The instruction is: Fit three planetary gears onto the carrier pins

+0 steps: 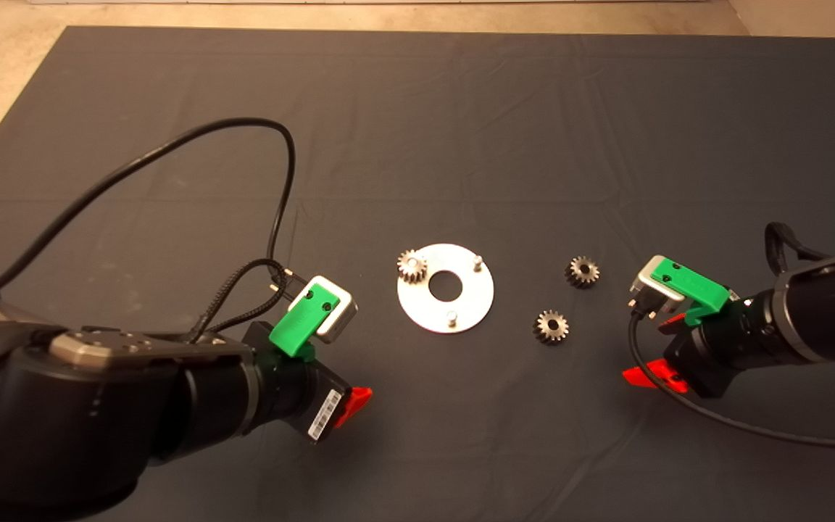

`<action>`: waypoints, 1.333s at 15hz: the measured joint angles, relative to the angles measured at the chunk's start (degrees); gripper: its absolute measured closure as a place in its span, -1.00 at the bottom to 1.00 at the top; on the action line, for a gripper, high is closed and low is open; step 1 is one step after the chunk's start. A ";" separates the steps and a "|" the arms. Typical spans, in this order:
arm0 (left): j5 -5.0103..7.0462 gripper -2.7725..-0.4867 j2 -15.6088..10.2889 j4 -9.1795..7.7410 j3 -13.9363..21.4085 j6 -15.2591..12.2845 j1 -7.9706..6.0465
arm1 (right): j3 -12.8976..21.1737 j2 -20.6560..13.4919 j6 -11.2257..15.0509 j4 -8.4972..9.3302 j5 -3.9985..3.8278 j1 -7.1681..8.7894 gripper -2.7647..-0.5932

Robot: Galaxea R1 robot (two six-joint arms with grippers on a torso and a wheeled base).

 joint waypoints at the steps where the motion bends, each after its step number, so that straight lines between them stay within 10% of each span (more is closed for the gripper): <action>1: 0.02 -0.51 0.06 -0.05 0.13 -0.02 0.00 | -0.02 0.65 0.40 -0.66 -0.01 -0.02 -0.49; 5: 0.02 -0.51 0.26 -0.11 0.27 -0.11 0.02 | -0.79 4.36 3.22 -4.22 0.29 -0.51 -0.49; 12: 0.09 -0.51 0.31 -0.20 0.33 -0.20 0.15 | -1.62 8.73 4.51 -13.18 0.10 -7.88 -0.49; 20: 0.02 -0.51 0.59 -0.20 0.35 -0.20 0.15 | -2.46 8.73 4.40 -16.01 -3.64 -9.81 -0.49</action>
